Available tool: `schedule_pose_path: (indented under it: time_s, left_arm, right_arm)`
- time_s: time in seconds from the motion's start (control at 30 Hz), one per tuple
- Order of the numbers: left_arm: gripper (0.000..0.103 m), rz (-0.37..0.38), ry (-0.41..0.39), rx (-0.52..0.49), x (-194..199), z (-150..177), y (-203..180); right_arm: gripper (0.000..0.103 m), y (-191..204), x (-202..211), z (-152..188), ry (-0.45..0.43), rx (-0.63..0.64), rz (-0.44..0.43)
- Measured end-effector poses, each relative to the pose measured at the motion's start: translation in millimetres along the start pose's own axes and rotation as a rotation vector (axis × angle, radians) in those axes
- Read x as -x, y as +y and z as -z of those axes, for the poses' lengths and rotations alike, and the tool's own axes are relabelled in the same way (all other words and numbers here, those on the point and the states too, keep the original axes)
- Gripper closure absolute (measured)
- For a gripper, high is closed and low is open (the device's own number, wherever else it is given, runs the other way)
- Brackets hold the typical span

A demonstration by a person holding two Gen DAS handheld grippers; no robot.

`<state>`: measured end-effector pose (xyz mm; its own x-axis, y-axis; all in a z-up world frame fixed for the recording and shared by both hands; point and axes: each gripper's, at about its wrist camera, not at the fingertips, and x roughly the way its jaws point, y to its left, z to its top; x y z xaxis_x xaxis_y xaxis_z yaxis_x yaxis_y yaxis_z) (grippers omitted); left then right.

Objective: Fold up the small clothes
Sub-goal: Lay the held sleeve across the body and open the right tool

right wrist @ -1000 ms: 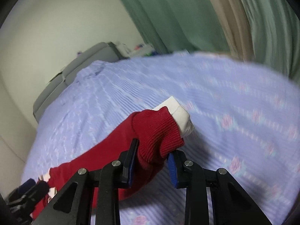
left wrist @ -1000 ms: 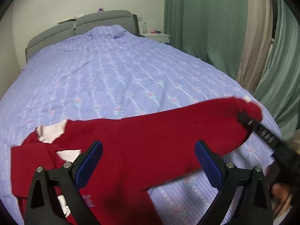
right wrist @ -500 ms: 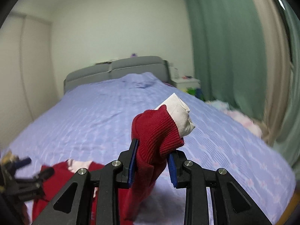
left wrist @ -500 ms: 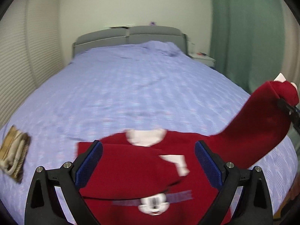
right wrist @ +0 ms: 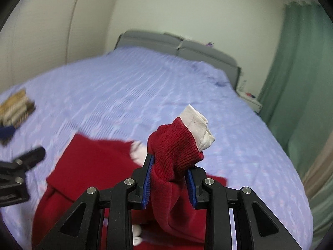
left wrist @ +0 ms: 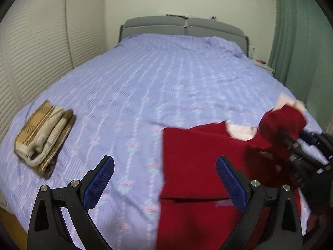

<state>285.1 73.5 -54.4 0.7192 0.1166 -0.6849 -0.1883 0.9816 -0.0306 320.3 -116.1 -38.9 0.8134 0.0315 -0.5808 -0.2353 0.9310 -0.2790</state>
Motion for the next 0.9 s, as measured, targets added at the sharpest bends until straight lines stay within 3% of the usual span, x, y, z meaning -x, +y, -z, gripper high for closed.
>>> schedule_pose_path:
  time_s: [0.17,0.33,0.4,0.43,0.47,0.67,0.77,0.9]
  left_arm:
    - [0.003,-0.028,0.038,0.028,-13,11,27]
    - [0.003,-0.026,0.049,0.043,-17,15,38]
    - [0.003,-0.020,0.054,0.049,-17,16,39]
    - [0.003,-0.018,0.056,0.052,-17,16,39]
    - [0.003,-0.014,0.053,0.053,-16,16,40]
    - [0.003,0.009,0.027,0.025,-8,17,34]
    - [0.003,0.059,0.025,-0.007,-7,23,25]
    - [0.003,0.162,0.048,-0.039,-16,32,6]
  right_arm:
    - [0.073,47,-33,17,0.106,0.084,-0.051]
    - [0.072,62,-50,25,0.166,0.078,-0.100]
    - [0.058,63,-49,27,0.170,0.043,-0.163]
    - [0.040,64,-50,26,0.175,0.028,-0.192]
    - [0.031,63,-50,24,0.179,0.008,-0.216]
    - [0.030,59,-18,30,0.108,-0.023,-0.293]
    - [0.021,45,12,38,0.045,-0.033,-0.293]
    - [0.021,7,42,63,0.012,-0.091,-0.232]
